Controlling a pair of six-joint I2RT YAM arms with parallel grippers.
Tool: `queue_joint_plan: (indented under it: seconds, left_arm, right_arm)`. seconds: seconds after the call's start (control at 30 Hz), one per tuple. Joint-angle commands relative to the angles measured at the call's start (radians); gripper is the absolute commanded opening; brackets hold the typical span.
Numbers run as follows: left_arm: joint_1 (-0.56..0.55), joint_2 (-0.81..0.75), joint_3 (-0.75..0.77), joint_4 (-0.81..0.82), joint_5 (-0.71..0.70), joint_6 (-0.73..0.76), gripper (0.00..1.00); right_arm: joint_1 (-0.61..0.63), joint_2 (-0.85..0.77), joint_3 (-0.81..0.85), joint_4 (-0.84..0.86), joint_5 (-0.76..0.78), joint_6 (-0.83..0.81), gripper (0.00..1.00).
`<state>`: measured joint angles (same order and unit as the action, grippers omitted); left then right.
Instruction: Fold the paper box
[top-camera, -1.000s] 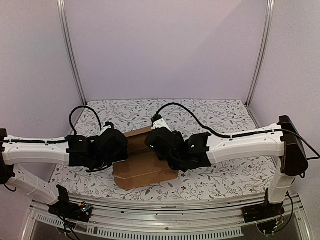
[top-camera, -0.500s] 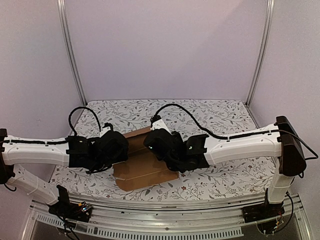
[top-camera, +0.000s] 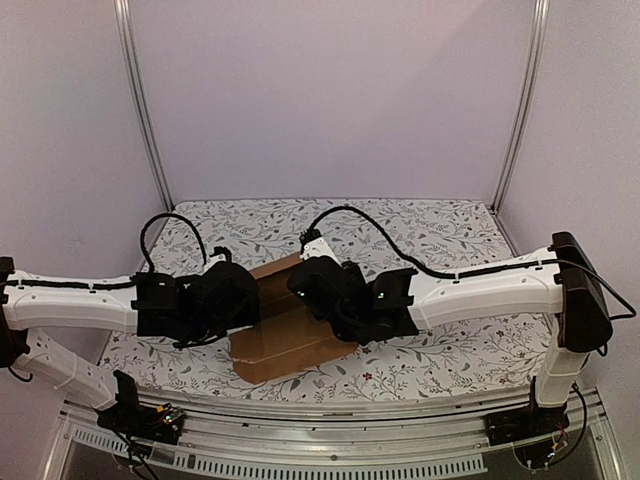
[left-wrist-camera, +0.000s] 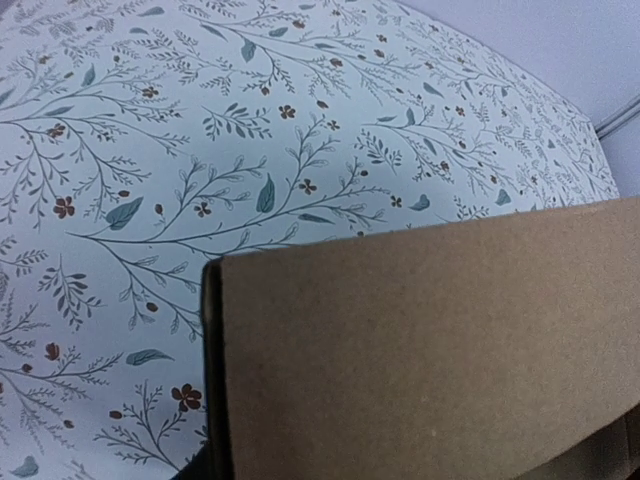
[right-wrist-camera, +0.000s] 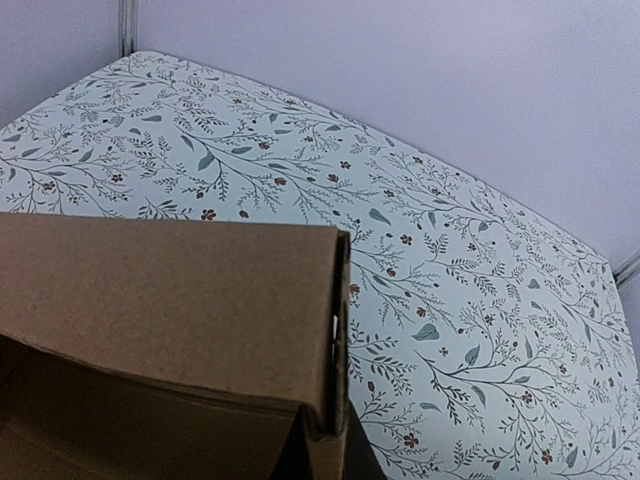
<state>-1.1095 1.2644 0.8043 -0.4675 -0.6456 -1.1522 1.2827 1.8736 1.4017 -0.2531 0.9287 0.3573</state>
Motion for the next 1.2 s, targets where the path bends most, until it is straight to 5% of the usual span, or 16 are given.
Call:
queue_joint_plan:
  seconds: [0.0,0.27,0.67,0.87,1.17]
  left_arm:
    - [-0.019,-0.001,0.033,0.031,0.032,0.016,0.41]
    - [-0.02,-0.048,-0.005,-0.006,0.087,0.032,0.54]
    - [-0.012,-0.354,-0.077,-0.095,0.221,0.355,0.7]
    - [0.04,-0.503,-0.078,-0.097,0.206,0.471,0.71]
    - [0.105,-0.443,-0.07,-0.013,0.265,0.57,0.71]
  right_arm:
    - [0.009,0.022,0.003,0.02,0.007,-0.017,0.0]
    - [-0.018,0.017,-0.017,0.026,0.002,-0.033,0.0]
    - [-0.083,-0.018,-0.147,0.171,-0.084,-0.099,0.0]
    - [-0.139,-0.022,-0.261,0.4,-0.298,-0.171,0.0]
    - [-0.16,-0.005,-0.455,0.822,-0.542,-0.326,0.0]
